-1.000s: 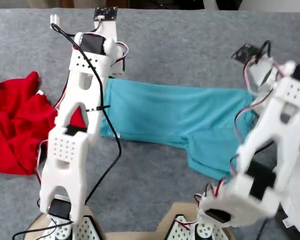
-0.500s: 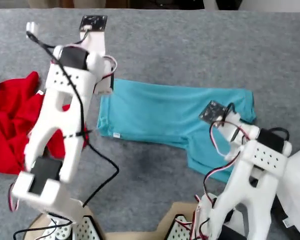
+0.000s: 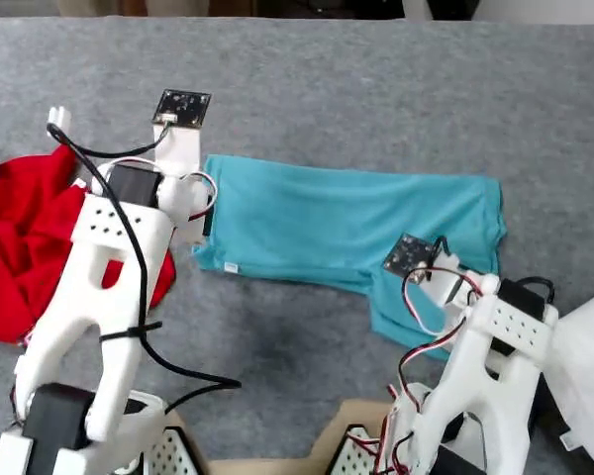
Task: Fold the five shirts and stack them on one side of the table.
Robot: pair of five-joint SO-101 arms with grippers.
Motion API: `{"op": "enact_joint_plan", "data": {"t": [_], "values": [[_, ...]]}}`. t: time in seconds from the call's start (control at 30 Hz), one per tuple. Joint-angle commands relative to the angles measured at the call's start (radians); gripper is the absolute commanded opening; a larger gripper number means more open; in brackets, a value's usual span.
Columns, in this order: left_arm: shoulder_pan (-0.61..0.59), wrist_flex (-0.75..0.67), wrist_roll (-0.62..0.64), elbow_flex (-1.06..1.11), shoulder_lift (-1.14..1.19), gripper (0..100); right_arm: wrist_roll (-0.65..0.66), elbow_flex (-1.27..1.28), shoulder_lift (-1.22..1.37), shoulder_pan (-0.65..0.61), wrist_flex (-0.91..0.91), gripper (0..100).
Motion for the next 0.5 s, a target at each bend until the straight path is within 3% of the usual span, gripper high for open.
{"op": "enact_joint_plan", "data": {"t": [0.0, 0.47], "values": [[-0.018, -0.023, -0.005, 0.002, -0.031, 2, 0.017, 0.025, -0.027, 0.018, -0.049, 11.5], [-0.018, -0.023, -0.006, 0.002, -0.022, 2, 0.02, 0.102, -0.016, 0.033, -0.193, 11.3]]}}
